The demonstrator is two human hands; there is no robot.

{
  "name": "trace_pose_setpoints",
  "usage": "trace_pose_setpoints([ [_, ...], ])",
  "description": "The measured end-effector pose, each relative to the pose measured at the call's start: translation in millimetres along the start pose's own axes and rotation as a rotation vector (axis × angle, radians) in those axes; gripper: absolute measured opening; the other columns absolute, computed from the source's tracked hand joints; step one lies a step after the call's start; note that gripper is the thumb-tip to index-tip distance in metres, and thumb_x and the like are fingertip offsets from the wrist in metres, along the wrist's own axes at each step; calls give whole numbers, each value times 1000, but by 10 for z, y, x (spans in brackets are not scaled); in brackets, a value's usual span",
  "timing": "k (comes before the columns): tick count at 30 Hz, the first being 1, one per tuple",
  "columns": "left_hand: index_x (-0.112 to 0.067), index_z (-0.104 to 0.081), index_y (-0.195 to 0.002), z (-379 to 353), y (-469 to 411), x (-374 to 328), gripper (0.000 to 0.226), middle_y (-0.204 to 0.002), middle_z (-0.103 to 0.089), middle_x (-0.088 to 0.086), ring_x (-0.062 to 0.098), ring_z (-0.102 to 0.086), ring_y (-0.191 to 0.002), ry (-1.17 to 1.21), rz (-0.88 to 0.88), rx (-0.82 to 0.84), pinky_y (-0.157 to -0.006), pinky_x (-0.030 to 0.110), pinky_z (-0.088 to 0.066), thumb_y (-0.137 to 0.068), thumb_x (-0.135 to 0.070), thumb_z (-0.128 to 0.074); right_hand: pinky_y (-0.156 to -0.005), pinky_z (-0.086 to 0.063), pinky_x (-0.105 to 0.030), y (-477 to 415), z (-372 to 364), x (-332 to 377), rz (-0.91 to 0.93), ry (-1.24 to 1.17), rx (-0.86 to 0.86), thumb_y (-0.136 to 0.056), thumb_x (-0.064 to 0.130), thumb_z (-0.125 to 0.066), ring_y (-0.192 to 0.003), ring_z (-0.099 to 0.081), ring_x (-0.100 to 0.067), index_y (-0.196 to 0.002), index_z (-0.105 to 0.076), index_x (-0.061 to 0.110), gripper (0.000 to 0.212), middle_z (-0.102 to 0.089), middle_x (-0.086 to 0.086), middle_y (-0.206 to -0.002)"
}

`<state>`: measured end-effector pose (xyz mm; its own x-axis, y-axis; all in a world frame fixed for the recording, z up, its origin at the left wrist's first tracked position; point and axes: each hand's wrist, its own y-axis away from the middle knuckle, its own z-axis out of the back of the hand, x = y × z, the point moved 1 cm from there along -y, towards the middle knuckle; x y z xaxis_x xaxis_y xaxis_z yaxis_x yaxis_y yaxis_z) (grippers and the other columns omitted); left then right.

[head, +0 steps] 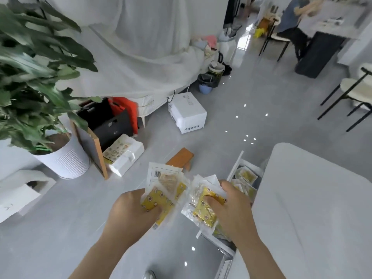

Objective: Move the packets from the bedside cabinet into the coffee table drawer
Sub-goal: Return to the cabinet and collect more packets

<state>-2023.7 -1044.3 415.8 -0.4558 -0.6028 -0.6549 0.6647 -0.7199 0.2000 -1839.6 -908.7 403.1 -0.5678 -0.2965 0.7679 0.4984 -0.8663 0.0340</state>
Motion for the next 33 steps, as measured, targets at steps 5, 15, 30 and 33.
trace_pose_setpoints([
  [5, -18, -56, -62, -11, -571, -123, 23, -55, -57, 1, 11, -50, -48, -80, -94, 107, -43, 18, -34, -76, -31, -68, -61, -40, -19, -219, -23, -34, -104, 7, -48, -83, 22, -70, -69, -52, -3, -73, -46, 34, 28, -54, 15, -70],
  [15, -27, -64, -96, -782, -1803, -799, 20, -72, -66, -15, 7, -64, -65, -97, -259, 388, -53, 18, -47, -76, -30, -69, -63, -50, -32, -864, 249, -792, -485, -104, -285, -79, 19, -70, -69, -59, -20, -87, -60, 22, 13, -62, 2, -75],
  [30, -24, -61, -66, -2041, -2873, -2101, 14, -59, -60, -8, 4, -56, -59, -322, -550, 672, -51, 21, -46, -78, -30, -66, -51, -33, -22, -1397, 781, -1568, -883, -185, -548, -75, 11, -63, -51, -41, -8, -63, -46, 26, 27, -49, 7, -55],
  [33, -21, -63, -74, -2351, -3039, -2198, 10, -66, -64, -5, 8, -59, -61, -343, -527, 817, -47, 23, -46, -80, -29, -62, -52, -36, -22, -1394, 762, -1687, -974, -215, -606, -77, 11, -64, -56, -49, -11, -72, -57, 25, 16, -57, 6, -61],
])
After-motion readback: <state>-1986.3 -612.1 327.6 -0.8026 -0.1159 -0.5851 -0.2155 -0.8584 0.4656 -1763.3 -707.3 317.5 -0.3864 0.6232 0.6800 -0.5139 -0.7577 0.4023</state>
